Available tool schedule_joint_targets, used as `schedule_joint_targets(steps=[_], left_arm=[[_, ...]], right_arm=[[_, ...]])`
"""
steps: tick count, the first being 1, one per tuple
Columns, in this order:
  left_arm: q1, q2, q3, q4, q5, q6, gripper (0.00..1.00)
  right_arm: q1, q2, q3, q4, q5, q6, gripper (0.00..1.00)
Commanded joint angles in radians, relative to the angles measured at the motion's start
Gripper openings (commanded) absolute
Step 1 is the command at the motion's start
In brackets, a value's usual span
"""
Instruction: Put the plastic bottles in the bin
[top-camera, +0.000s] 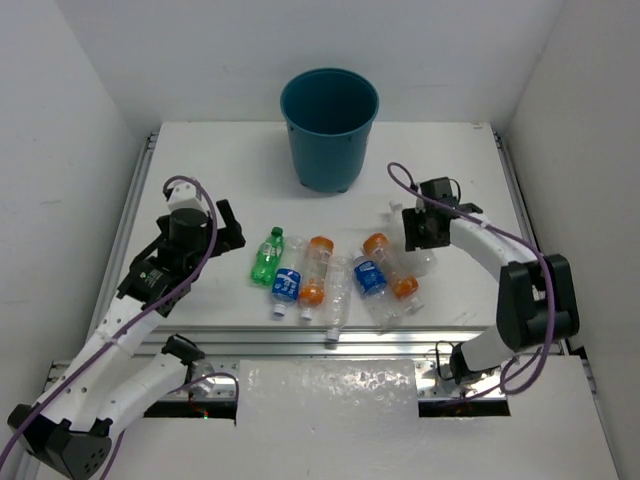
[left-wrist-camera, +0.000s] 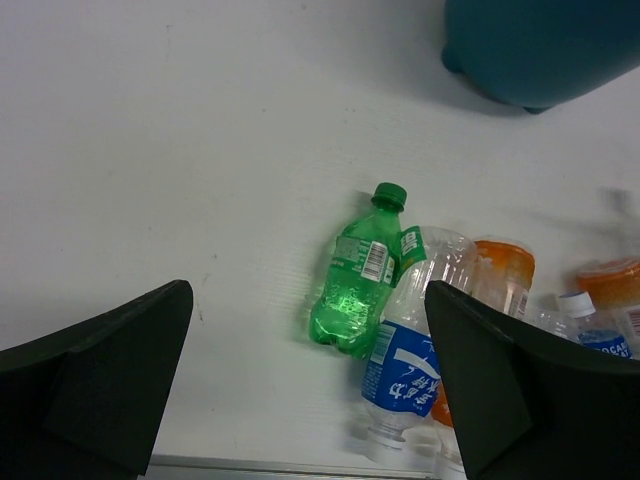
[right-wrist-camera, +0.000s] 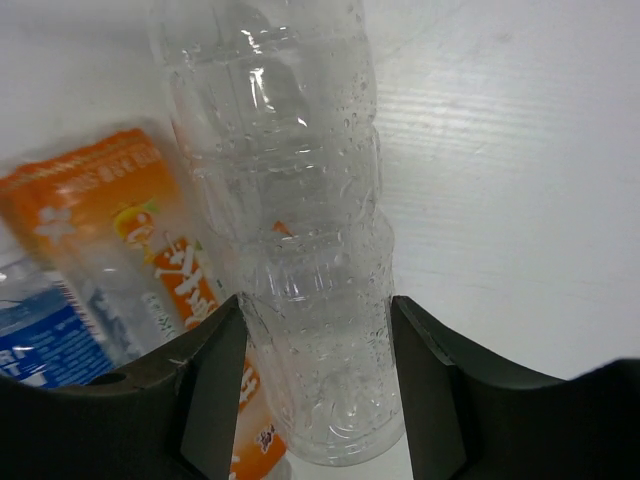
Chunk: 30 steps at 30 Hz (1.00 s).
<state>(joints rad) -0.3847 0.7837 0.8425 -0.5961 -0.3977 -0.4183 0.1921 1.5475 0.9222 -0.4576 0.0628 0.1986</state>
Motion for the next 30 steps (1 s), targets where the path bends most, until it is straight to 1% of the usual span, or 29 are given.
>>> schedule_joint_targets(steps=[1, 6, 7, 9, 10, 11, 12, 13, 14, 15, 16, 17, 18, 19, 22, 24, 26, 28, 30], left_arm=[[0.006, -0.003, 0.000, 0.053, 0.026, 0.016, 1.00], [0.006, -0.001, 0.000, 0.053, 0.034, 0.018, 1.00], [0.006, -0.006, 0.001, 0.055, 0.040, 0.015, 1.00], [0.006, -0.012, 0.015, 0.064, 0.136, 0.007, 1.00], [0.004, -0.026, 0.015, 0.105, 0.202, 0.007, 1.00], [0.004, -0.032, 0.015, 0.136, 0.368, 0.003, 1.00], [0.004, -0.040, 0.006, 0.228, 0.475, -0.022, 1.00], [0.003, -0.044, -0.005, 0.292, 0.573, -0.045, 1.00], [0.001, -0.040, -0.016, 0.358, 0.749, -0.071, 1.00], [-0.003, -0.032, -0.041, 0.431, 0.813, -0.139, 1.00], [-0.008, 0.000, -0.054, 0.549, 0.850, -0.178, 1.00], [-0.022, 0.024, -0.057, 0.593, 0.906, -0.207, 1.00], [-0.031, 0.054, -0.045, 0.670, 0.936, -0.243, 1.00], [-0.042, 0.105, -0.034, 0.692, 0.950, -0.253, 1.00], [-0.112, 0.164, -0.011, 0.806, 0.945, -0.270, 1.00], [-0.170, 0.215, 0.033, 0.829, 0.925, -0.258, 1.00], [-0.225, 0.252, 0.090, 0.823, 0.922, -0.231, 1.00], [-0.255, 0.296, 0.118, 0.796, 0.899, -0.215, 1.00], [-0.276, 0.318, 0.132, 0.826, 0.918, -0.214, 1.00]], right_arm=[[-0.002, -0.102, 0.029, 0.036, 0.043, 0.018, 0.19], [-0.002, -0.144, 0.050, 0.004, 0.089, 0.028, 0.17], [-0.002, -0.176, 0.062, -0.010, 0.074, 0.032, 0.17], [0.006, -0.225, 0.072, -0.019, -0.009, 0.042, 0.17], [0.016, -0.290, 0.070, -0.012, -0.153, 0.047, 0.17], [0.018, -0.328, 0.064, 0.003, -0.257, 0.074, 0.17], [0.020, -0.366, 0.031, 0.034, -0.374, 0.097, 0.17], [0.024, -0.436, 0.014, 0.112, -0.599, 0.123, 0.17], [0.029, -0.464, -0.002, 0.147, -0.698, 0.190, 0.17], [0.036, -0.486, -0.022, 0.186, -0.783, 0.224, 0.17], [0.058, -0.503, -0.025, 0.242, -0.852, 0.252, 0.16], [0.072, -0.527, -0.026, 0.264, -0.932, 0.298, 0.16], [0.085, -0.538, -0.023, 0.278, -0.955, 0.317, 0.17], [0.108, -0.546, -0.026, 0.312, -0.974, 0.332, 0.17], [0.133, -0.567, -0.028, 0.352, -1.047, 0.386, 0.18], [0.142, -0.578, -0.028, 0.375, -1.109, 0.413, 0.19], [0.156, -0.589, -0.023, 0.398, -1.124, 0.432, 0.19], [0.170, -0.599, -0.017, 0.402, -1.143, 0.432, 0.19], [0.176, -0.603, -0.013, 0.392, -1.140, 0.430, 0.21]])
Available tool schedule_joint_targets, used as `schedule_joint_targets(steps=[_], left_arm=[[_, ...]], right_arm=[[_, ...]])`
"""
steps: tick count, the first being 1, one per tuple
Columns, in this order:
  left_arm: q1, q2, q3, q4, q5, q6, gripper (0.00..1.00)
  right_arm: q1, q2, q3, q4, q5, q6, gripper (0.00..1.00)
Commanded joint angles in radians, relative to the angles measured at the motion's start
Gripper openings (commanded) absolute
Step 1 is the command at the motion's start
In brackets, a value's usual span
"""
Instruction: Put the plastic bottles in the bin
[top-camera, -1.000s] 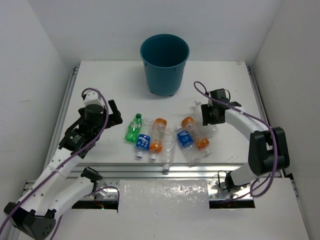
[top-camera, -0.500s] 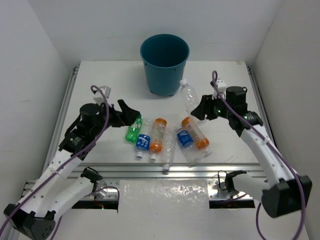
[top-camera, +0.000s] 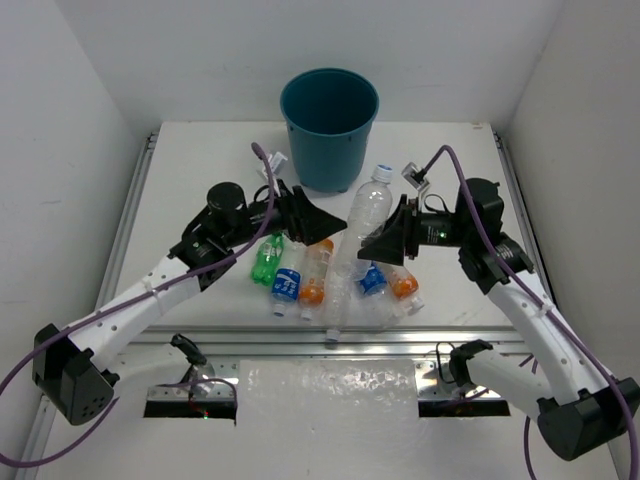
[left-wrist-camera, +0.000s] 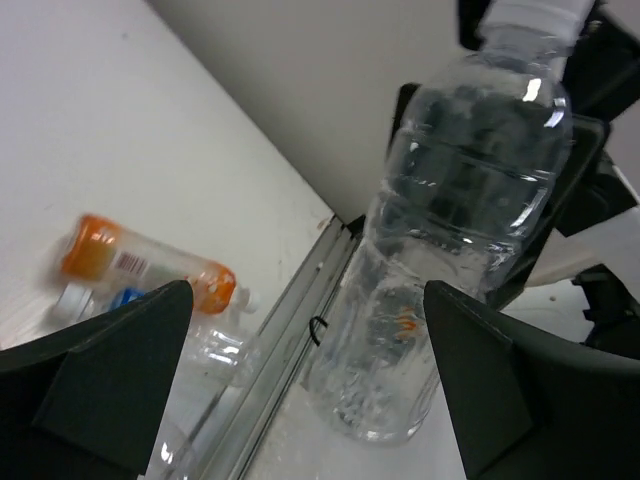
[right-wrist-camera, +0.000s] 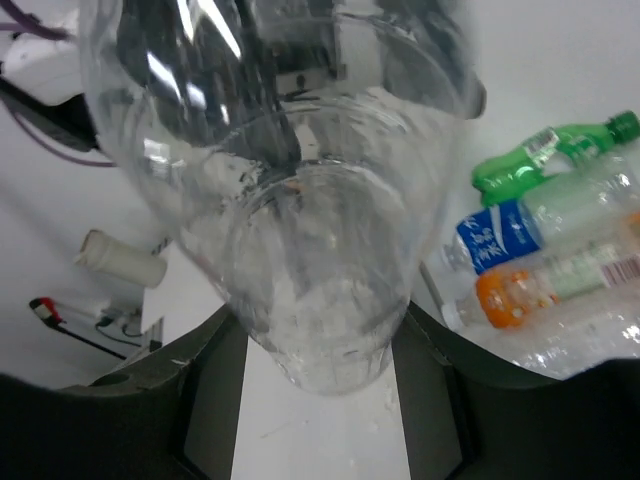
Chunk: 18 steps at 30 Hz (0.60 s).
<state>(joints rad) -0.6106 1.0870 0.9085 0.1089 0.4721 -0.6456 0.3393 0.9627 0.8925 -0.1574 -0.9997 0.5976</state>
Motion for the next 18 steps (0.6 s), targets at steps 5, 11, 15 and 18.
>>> schedule_joint_targets(steps=[5, 11, 15, 18], left_arm=[[-0.083, 0.002, 0.059, 0.184, 0.068, 0.012, 0.98], [-0.089, 0.010, 0.026, 0.180, 0.056, 0.004, 0.98], [-0.089, -0.027, 0.007, 0.187, 0.034, 0.032, 1.00], [-0.089, -0.001, 0.044, 0.166, 0.060, 0.047, 1.00]], right_arm=[[0.030, -0.002, 0.029, 0.050, -0.018, 0.001, 0.20], [0.032, 0.014, 0.043, 0.047, 0.035, -0.013, 0.18], [0.030, 0.028, 0.060, 0.029, 0.024, -0.025, 0.17], [0.043, 0.062, 0.075, 0.021, -0.065, -0.036, 0.18]])
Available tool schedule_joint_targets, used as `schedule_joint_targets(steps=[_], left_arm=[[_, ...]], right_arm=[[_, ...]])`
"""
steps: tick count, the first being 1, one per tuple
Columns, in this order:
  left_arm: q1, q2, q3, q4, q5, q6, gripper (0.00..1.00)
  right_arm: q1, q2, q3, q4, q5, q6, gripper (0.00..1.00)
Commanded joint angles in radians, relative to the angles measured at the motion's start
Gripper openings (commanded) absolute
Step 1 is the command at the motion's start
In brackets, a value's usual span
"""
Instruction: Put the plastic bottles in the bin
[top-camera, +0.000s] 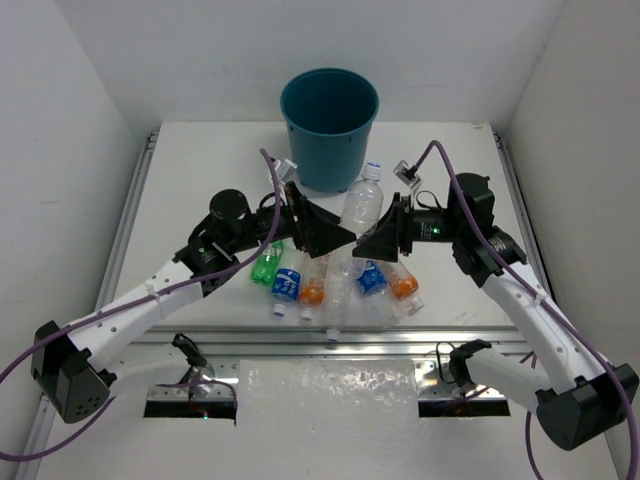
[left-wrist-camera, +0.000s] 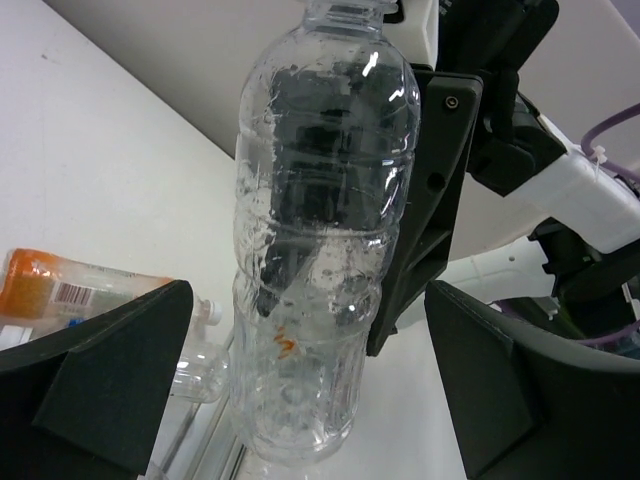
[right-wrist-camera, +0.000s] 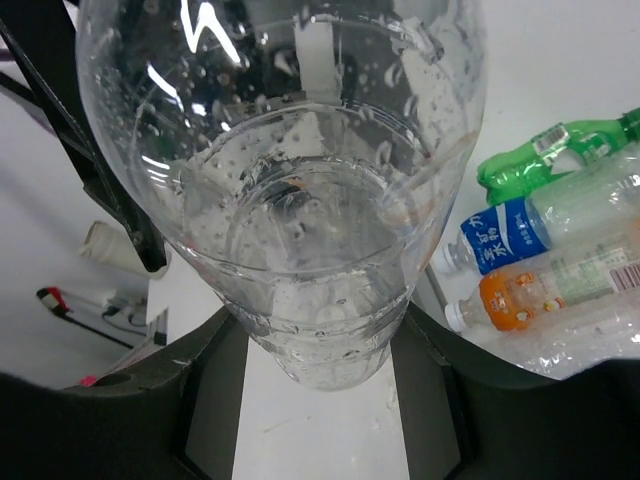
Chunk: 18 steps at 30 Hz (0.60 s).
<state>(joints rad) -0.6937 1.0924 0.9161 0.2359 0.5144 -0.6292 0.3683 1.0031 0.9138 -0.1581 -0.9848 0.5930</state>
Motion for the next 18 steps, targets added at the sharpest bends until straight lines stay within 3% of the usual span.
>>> schedule_joint_targets(steps=[1, 3, 6, 8, 9, 11, 12, 13, 15, 16, 18], left_arm=[[-0.006, 0.007, 0.049, 0.033, 0.019, 0.036, 1.00], [-0.006, 0.046, 0.079, 0.020, 0.022, 0.048, 0.99], [-0.007, 0.090, 0.112, 0.043, 0.056, 0.043, 0.90], [-0.010, 0.112, 0.130, 0.075, 0.090, 0.031, 0.71], [-0.016, 0.118, 0.144, 0.078, 0.095, 0.029, 0.52], [-0.021, 0.135, 0.159, 0.063, 0.093, 0.034, 0.25], [-0.021, 0.141, 0.174, 0.054, 0.079, 0.042, 0.03], [-0.021, 0.144, 0.184, 0.034, 0.059, 0.051, 0.00], [-0.020, 0.133, 0.196, -0.039, -0.018, 0.065, 0.00], [-0.018, 0.126, 0.213, -0.075, -0.156, 0.069, 0.00], [-0.009, 0.129, 0.280, -0.205, -0.373, 0.071, 0.00]], right_arm=[[0.020, 0.025, 0.059, 0.012, -0.090, -0.044, 0.18], [0.040, 0.026, 0.076, -0.018, -0.101, -0.076, 0.18], [0.044, 0.034, 0.092, -0.059, -0.095, -0.097, 0.18], [0.044, 0.045, 0.114, -0.089, -0.092, -0.127, 0.19], [0.044, 0.054, 0.122, -0.101, -0.097, -0.131, 0.19], [0.044, 0.055, 0.123, -0.101, -0.098, -0.134, 0.19], [0.044, 0.052, 0.125, -0.106, -0.091, -0.143, 0.20], [0.044, 0.048, 0.129, -0.112, -0.075, -0.153, 0.22], [0.043, 0.035, 0.125, -0.142, -0.043, -0.173, 0.45], [0.043, 0.016, 0.116, -0.153, 0.025, -0.180, 0.57], [0.041, -0.014, 0.105, -0.188, 0.127, -0.188, 0.99]])
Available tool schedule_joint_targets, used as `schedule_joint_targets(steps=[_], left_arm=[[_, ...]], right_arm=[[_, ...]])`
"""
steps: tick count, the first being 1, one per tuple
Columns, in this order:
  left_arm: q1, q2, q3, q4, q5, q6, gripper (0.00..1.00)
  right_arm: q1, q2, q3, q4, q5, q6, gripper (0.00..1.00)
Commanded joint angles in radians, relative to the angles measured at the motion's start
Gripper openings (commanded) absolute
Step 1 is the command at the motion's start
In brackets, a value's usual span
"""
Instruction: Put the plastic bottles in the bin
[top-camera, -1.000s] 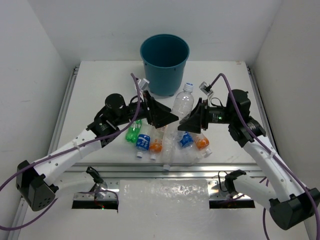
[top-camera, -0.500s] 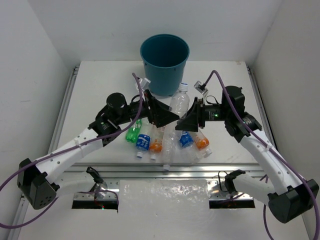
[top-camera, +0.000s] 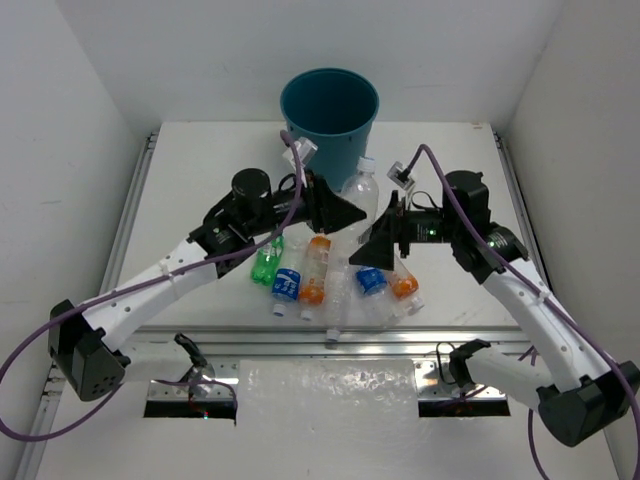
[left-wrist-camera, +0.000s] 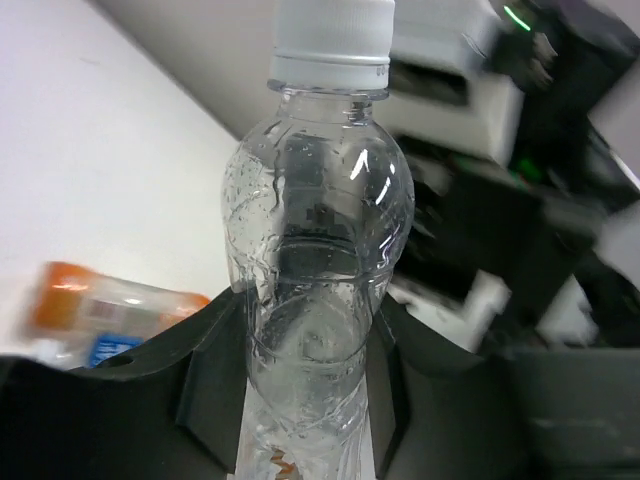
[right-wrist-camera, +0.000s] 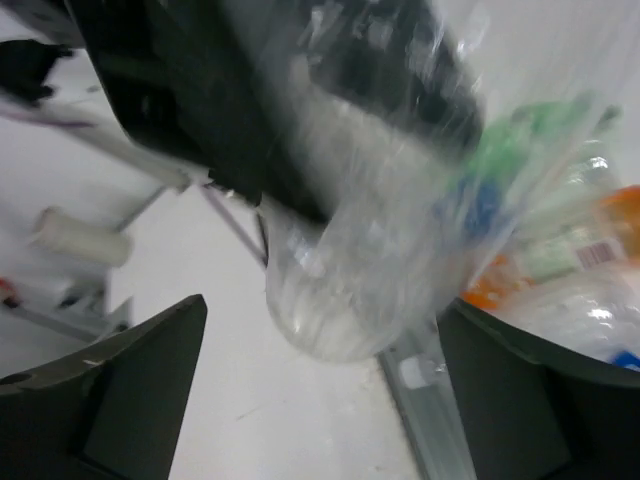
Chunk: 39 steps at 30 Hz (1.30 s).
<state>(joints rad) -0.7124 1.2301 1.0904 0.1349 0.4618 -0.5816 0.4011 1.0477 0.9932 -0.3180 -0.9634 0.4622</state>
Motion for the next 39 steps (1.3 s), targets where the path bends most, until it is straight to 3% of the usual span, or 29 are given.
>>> schedule_joint_targets(steps=[1, 3, 4, 5, 7, 16, 19, 21, 22, 23, 26, 31, 34, 36, 39], left_arm=[[0.019, 0.002, 0.138, -0.153, -0.391, 0.023, 0.00], [0.062, 0.041, 0.240, -0.285, -0.566, 0.022, 0.00], [0.083, 0.057, 0.271, -0.306, -0.606, 0.023, 0.00], [0.109, 0.087, 0.304, -0.319, -0.629, 0.025, 0.00], [0.197, 0.129, 0.405, -0.317, -0.666, 0.025, 0.00], [0.266, 0.621, 0.968, -0.215, -0.810, 0.208, 0.01], [0.272, 0.783, 1.138, -0.195, -0.854, 0.281, 0.13], [0.275, 0.847, 1.221, -0.182, -0.871, 0.313, 0.32], [0.277, 0.886, 1.229, -0.149, -0.858, 0.327, 0.43], [0.277, 0.899, 1.230, -0.103, -0.847, 0.341, 0.71], [0.277, 0.934, 1.253, -0.061, -0.807, 0.347, 1.00], [0.277, 0.945, 1.287, -0.112, -0.733, 0.336, 1.00], [0.277, 0.881, 1.232, -0.130, -0.776, 0.338, 1.00], [0.277, 0.820, 1.230, -0.242, -0.805, 0.330, 1.00], [0.277, 0.650, 1.128, -0.323, -0.770, 0.295, 1.00]], right_arm=[[0.008, -0.084, 0.028, -0.059, 0.261, -0.060, 0.99], [0.007, -0.109, 0.038, -0.154, 0.439, -0.077, 0.99], [0.007, -0.121, 0.045, -0.189, 0.538, -0.077, 0.99], [0.007, -0.145, 0.045, -0.244, 0.733, -0.074, 0.99], [0.005, -0.167, 0.038, -0.276, 0.859, -0.065, 0.99], [0.007, -0.210, -0.016, -0.319, 0.859, -0.103, 0.99], [0.007, -0.227, -0.050, -0.326, 0.854, -0.096, 0.99], [0.007, -0.230, -0.059, -0.348, 0.859, -0.106, 0.99], [0.007, -0.229, -0.060, -0.354, 0.859, -0.108, 0.99], [0.007, -0.229, -0.062, -0.360, 0.853, -0.114, 0.99], [0.008, -0.224, -0.079, -0.354, 0.853, -0.122, 0.99], [0.008, -0.140, -0.125, -0.325, 0.890, -0.132, 0.99], [0.008, -0.092, -0.157, -0.290, 0.919, -0.125, 0.99], [0.007, -0.068, -0.165, -0.276, 0.963, -0.135, 0.97], [0.005, 0.006, -0.153, -0.260, 1.046, -0.172, 0.78]])
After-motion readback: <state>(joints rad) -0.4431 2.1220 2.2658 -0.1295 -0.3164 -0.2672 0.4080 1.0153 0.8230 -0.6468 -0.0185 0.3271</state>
